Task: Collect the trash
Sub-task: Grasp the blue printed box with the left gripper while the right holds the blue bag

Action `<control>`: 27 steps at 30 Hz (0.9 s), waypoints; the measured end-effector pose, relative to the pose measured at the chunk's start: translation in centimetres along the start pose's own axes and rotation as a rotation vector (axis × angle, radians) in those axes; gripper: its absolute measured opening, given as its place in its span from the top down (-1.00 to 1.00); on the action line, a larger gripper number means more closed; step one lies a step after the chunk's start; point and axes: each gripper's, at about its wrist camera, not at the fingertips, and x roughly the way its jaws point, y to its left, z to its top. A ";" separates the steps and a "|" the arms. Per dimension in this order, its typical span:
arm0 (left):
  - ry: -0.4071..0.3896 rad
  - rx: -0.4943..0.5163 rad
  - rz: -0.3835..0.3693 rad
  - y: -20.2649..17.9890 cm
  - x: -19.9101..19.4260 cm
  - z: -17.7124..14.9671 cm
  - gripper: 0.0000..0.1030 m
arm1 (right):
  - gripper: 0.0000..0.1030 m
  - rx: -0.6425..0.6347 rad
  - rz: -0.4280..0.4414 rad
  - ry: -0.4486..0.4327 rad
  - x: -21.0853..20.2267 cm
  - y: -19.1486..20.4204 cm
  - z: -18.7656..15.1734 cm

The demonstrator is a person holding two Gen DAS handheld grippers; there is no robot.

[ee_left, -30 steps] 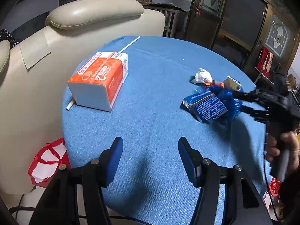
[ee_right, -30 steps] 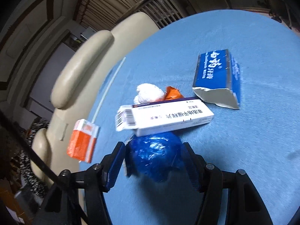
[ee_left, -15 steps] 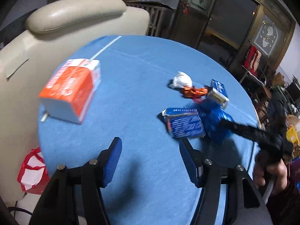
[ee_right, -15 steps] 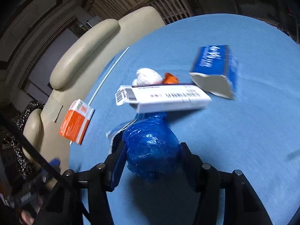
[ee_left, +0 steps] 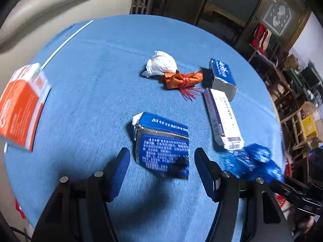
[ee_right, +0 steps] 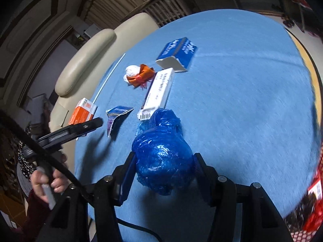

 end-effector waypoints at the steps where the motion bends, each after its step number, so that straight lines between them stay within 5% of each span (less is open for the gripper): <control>1: 0.011 0.005 0.009 0.0 0.7 0.2 -0.30 | -0.14 0.004 0.003 -0.005 -0.2 -0.2 -0.1; 7: 0.035 -0.042 -0.026 1.0 2.8 0.6 -0.31 | -0.16 -0.042 -0.026 -0.029 0.0 0.6 -0.6; 27: -0.064 0.052 0.098 -2.5 1.5 -1.4 -0.30 | -0.18 -0.107 -0.074 -0.058 -0.4 1.9 -1.9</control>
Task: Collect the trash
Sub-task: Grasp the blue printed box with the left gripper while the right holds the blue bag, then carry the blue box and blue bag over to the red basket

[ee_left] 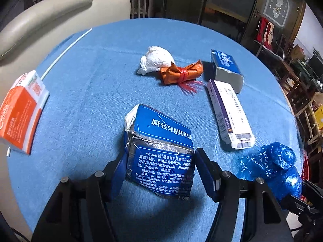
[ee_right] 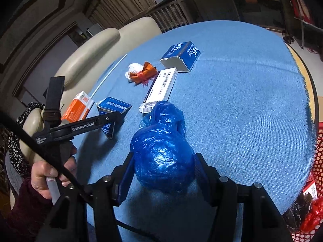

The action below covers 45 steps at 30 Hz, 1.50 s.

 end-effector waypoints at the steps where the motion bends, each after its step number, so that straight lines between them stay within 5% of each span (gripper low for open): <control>1: -0.009 -0.001 0.001 0.0 -0.5 -0.3 -0.30 | -0.18 0.001 0.002 -0.004 -0.2 0.0 0.0; 17: -0.160 0.090 0.071 -3.1 -10.8 -2.2 -0.31 | -0.18 0.027 0.045 -0.153 -6.4 -1.0 0.3; 31: -0.209 0.213 0.152 -7.0 -12.4 -3.6 -0.31 | -0.18 0.023 0.041 -0.195 -8.6 -1.4 -0.4; 45: -0.211 0.266 0.158 -8.9 -12.4 -4.1 -0.31 | -0.18 0.030 0.038 -0.196 -9.2 -2.0 -0.7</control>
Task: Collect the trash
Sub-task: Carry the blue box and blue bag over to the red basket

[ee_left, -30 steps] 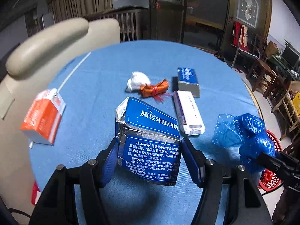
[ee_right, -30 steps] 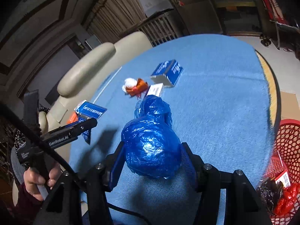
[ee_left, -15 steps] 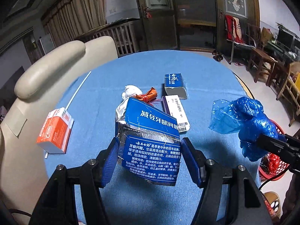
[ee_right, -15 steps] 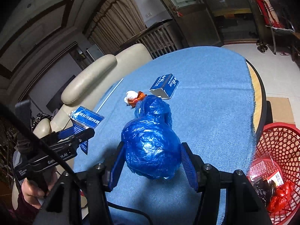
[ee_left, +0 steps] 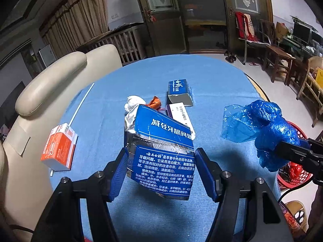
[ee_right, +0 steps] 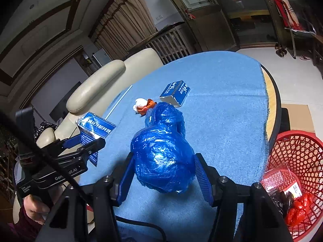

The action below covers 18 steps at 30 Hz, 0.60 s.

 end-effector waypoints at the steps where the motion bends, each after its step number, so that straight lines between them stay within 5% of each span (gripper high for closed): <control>1: 0.001 0.003 -0.002 -0.1 0.0 0.0 -0.31 | -0.18 0.001 -0.001 0.000 -0.1 0.0 0.0; 18: -0.017 0.054 0.002 -1.8 -1.0 0.2 -0.31 | -0.18 0.010 0.004 -0.024 -1.6 -0.7 -0.4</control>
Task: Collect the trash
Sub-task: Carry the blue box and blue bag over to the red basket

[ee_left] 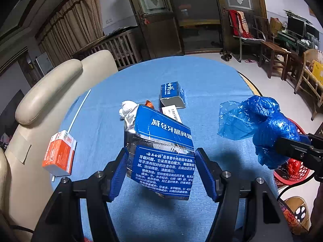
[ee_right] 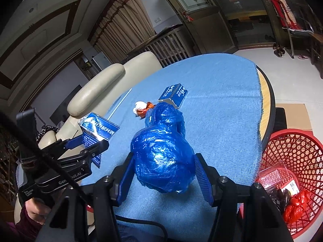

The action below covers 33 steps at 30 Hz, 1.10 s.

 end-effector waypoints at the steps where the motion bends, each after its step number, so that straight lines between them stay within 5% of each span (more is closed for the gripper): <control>1: -0.001 0.002 0.001 -0.1 0.0 0.0 -0.31 | -0.18 0.002 0.001 -0.001 -0.1 -0.1 0.0; 33: 0.019 0.164 -0.089 -6.8 -0.4 1.3 -0.31 | -0.18 0.133 -0.037 -0.060 -5.5 -5.6 -1.4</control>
